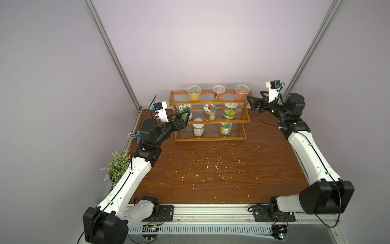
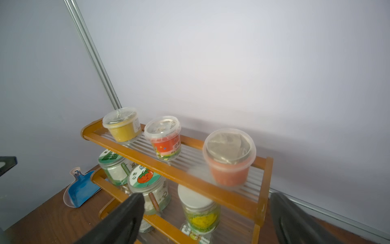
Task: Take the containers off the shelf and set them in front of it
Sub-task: 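Pick up a container from the shelf.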
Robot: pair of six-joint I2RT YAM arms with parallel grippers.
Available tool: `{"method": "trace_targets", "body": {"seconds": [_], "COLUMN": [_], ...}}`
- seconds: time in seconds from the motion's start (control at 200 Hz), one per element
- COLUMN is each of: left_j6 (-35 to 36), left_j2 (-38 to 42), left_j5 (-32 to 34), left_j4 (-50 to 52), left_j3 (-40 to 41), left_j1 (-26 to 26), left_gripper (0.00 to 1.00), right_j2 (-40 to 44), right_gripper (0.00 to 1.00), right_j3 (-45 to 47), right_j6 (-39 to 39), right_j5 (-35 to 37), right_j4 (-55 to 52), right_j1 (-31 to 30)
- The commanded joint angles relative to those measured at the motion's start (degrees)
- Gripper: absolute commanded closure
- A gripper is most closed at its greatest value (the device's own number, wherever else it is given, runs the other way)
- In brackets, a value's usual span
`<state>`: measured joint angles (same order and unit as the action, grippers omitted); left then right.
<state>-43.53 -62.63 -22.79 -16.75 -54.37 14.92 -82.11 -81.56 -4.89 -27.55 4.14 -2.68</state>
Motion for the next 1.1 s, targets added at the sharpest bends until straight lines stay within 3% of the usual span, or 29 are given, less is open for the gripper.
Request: {"method": "trace_targets", "body": {"seconds": [0.0, 0.43, 0.746, 1.096], "left_j6": [-3.6, -1.8, -1.0, -0.6], "left_j2": [-2.1, -6.2, -6.5, -7.0], "left_j5": [-3.7, -2.8, -2.4, -2.3], "left_j4": [-1.5, 0.2, 1.2, 1.0], "left_j3": [-3.2, -8.6, -9.2, -9.2], "left_j1": [0.9, 2.9, 3.3, 3.5], "left_gripper": [0.0, 0.0, 0.0, 0.0], "right_j2": [-4.8, -19.3, -24.7, -28.1], "right_gripper": [0.0, 0.0, 0.0, 0.01], "right_j3": [-7.8, -25.5, -31.8, -35.1], "right_j6": [3.0, 9.8, 10.5, 9.8], "right_j5": [-1.7, 4.4, 13.1, 13.9], "right_j4": [-7.8, -16.9, -18.5, -17.1], "right_j1": [-0.3, -4.4, -6.7, -6.8]}}
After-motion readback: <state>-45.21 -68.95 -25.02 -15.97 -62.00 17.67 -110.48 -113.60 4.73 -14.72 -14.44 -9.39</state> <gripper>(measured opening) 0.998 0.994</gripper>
